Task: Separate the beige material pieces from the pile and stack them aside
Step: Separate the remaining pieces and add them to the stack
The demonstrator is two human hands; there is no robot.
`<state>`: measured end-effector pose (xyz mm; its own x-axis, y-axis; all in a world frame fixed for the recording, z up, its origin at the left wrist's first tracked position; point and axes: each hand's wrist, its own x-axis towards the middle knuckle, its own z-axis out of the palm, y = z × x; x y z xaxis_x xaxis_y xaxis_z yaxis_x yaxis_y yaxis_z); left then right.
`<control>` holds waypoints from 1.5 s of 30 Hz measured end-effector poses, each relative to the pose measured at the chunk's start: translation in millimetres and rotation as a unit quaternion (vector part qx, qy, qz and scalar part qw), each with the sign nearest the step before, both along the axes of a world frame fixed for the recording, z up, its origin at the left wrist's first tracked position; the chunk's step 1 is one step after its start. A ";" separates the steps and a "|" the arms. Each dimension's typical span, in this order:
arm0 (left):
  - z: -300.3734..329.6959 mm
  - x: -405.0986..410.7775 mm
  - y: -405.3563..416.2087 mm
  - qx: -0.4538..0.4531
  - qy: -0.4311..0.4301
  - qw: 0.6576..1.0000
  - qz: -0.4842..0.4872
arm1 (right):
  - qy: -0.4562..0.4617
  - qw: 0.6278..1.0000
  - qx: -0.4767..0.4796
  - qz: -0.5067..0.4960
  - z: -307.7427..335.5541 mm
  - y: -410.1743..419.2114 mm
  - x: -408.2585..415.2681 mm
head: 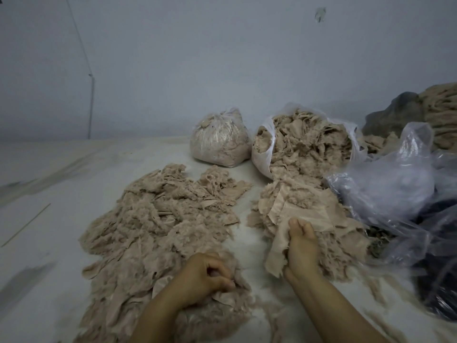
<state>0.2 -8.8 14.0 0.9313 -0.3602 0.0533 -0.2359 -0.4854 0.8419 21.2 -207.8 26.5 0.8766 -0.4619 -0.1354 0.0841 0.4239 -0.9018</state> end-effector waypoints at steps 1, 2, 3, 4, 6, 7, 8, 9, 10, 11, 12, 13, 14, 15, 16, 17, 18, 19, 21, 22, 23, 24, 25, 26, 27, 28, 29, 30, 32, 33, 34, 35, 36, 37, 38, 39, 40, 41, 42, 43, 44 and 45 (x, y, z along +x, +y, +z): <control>0.6 0.5 -0.5 -0.006 -0.002 1.000 0.008 | -0.010 1.000 -0.020 0.021 3.5 -2.0 1.5; 2.1 1.2 -2.0 -0.023 -0.008 1.000 0.016 | -0.017 0.997 -0.046 0.060 6.7 -3.0 2.4; 4.3 2.2 -5.8 -0.048 -0.018 0.998 0.029 | -0.020 0.991 -0.081 0.109 10.0 -2.8 3.5; 7.4 4.3 -11.1 -0.075 -0.027 0.996 0.050 | -0.018 0.979 -0.126 0.159 14.3 -1.8 4.3; 13.4 11.5 -24.1 -0.121 -0.037 0.988 0.088 | -0.027 0.956 -0.212 0.201 25.6 -2.3 10.5; 14.5 15.9 -29.0 -0.129 -0.042 0.986 0.101 | -0.042 0.954 -0.236 0.179 34.1 -6.5 17.3; 14.3 19.8 -32.0 -0.125 -0.046 0.985 0.109 | -0.060 0.955 -0.254 0.141 44.3 -13.8 25.4; 12.3 23.0 -33.0 -0.110 -0.051 0.986 0.111 | -0.068 0.951 -0.286 0.095 54.0 -25.2 34.7; 8.3 25.9 -32.1 -0.089 -0.063 0.988 0.112 | -0.060 0.937 -0.341 0.054 62.7 -38.6 43.8; 3.7 28.2 -29.7 -0.066 -0.079 0.988 0.113 | -0.031 0.907 -0.418 0.019 67.8 -52.5 51.3; -1.4 30.1 -26.1 -0.047 -0.099 0.987 0.118 | 0.010 0.867 -0.498 -0.011 66.9 -64.6 56.6; -5.4 31.6 -22.5 -0.030 -0.116 0.984 0.129 | 0.039 0.824 -0.564 -0.035 61.7 -72.1 59.0; -9.8 33.0 -19.9 -0.014 -0.128 0.983 0.134 | 0.037 0.788 -0.612 -0.054 54.0 -73.1 57.8; -15.2 33.5 -18.8 0.010 -0.136 0.982 0.129 | 0.005 0.762 -0.645 -0.062 45.4 -68.0 54.5; -22.1 34.2 -19.2 0.048 -0.142 0.981 0.119 | -0.037 0.741 -0.669 -0.052 35.2 -60.5 51.1; -30.7 33.8 -19.8 0.098 -0.142 0.979 0.110 | -0.057 0.714 -0.697 -0.027 22.9 -54.2 50.0; -42.3 33.4 -20.5 0.159 -0.147 0.970 0.107 | -0.041 0.682 -0.730 0.005 10.2 -50.5 51.6; -53.9 33.2 -20.5 0.222 -0.154 0.956 0.110 | 0.005 0.652 -0.757 0.040 -2.3 -50.6 55.0; -70.5 31.6 -18.7 0.288 -0.181 0.932 0.121 | 0.101 0.636 -0.761 0.081 -24.4 -63.3 66.1; -74.1 31.3 -17.4 0.297 -0.203 0.925 0.123 | 0.129 0.650 -0.744 0.088 -32.5 -72.6 72.3; -72.8 31.1 -17.1 0.300 -0.223 0.920 0.115 | 0.144 0.666 -0.726 0.092 -38.8 -80.9 77.5; -70.4 31.1 -17.5 0.284 -0.236 0.923 0.105 | 0.150 0.677 -0.714 0.094 -43.7 -86.9 81.8; -69.2 32.3 -17.2 0.267 -0.251 0.925 0.103 | 0.149 0.686 -0.706 0.096 -46.9 -90.9 85.7; -68.8 34.7 -17.7 0.263 -0.268 0.921 0.105 | 0.145 0.691 -0.701 0.098 -48.8 -92.4 88.3; -68.4 37.1 -18.0 0.263 -0.275 0.918 0.113 | 0.139 0.691 -0.702 0.096 -50.2 -92.4 89.3; -69.5 38.9 -17.3 0.259 -0.279 0.917 0.117 | 0.137 0.683 -0.711 0.093 -51.9 -91.9 89.7; -70.2 39.9 -16.8 0.248 -0.282 0.920 0.117 | 0.140 0.671 -0.722 0.092 -53.0 -91.4 89.3; -71.2 40.2 -17.1 0.239 -0.273 0.924 0.119 | 0.148 0.660 -0.730 0.101 -52.1 -91.2 88.0; -72.3 40.8 -15.8 0.239 -0.269 0.925 0.119 | 0.170 0.669 -0.712 0.130 -38.7 -88.0 84.8; -72.4 40.9 -15.2 0.242 -0.271 0.924 0.120 | 0.172 0.681 -0.701 0.124 -28.7 -84.2 80.9; -71.9 41.8 -14.8 0.227 -0.265 0.928 0.128 | 0.158 0.684 -0.706 0.093 -18.3 -77.8 75.0; -71.1 43.1 -15.3 0.198 -0.243 0.939 0.144 | 0.122 0.680 -0.722 0.047 -11.2 -69.1 67.0; -71.3 44.2 -14.3 0.147 -0.208 0.954 0.159 | 0.069 0.677 -0.732 0.010 -6.2 -56.7 57.7; -72.5 44.7 -12.6 0.094 -0.181 0.963 0.178 | 0.013 0.680 -0.733 0.006 -5.2 -41.4 45.7; -71.8 43.7 -10.4 0.041 -0.151 0.968 0.194 | -0.036 0.691 -0.721 0.041 -9.0 -23.4 32.0; -67.4 40.2 -9.3 -0.012 -0.120 0.971 0.205 | -0.066 0.712 -0.693 0.096 -18.2 -5.2 20.0; -63.4 37.3 -9.1 -0.060 -0.095 0.971 0.209 | -0.066 0.736 -0.655 0.161 -31.3 12.0 10.8; -59.2 35.4 -9.3 -0.112 -0.071 0.969 0.209 | -0.038 0.754 -0.616 0.222 -42.4 26.2 4.2; -57.0 33.8 -9.0 -0.152 -0.058 0.964 0.211 | -0.006 0.771 -0.582 0.258 -51.4 36.0 0.4; -55.0 32.6 -8.6 -0.189 -0.048 0.957 0.213 | 0.018 0.787 -0.552 0.276 -59.5 42.5 -0.4; -54.8 32.2 -6.9 -0.208 -0.050 0.953 0.216 | 0.022 0.801 -0.530 0.279 -64.5 47.1 0.0; -55.0 31.8 -5.2 -0.222 -0.048 0.950 0.214 | 0.009 0.821 -0.502 0.270 -68.9 49.2 1.7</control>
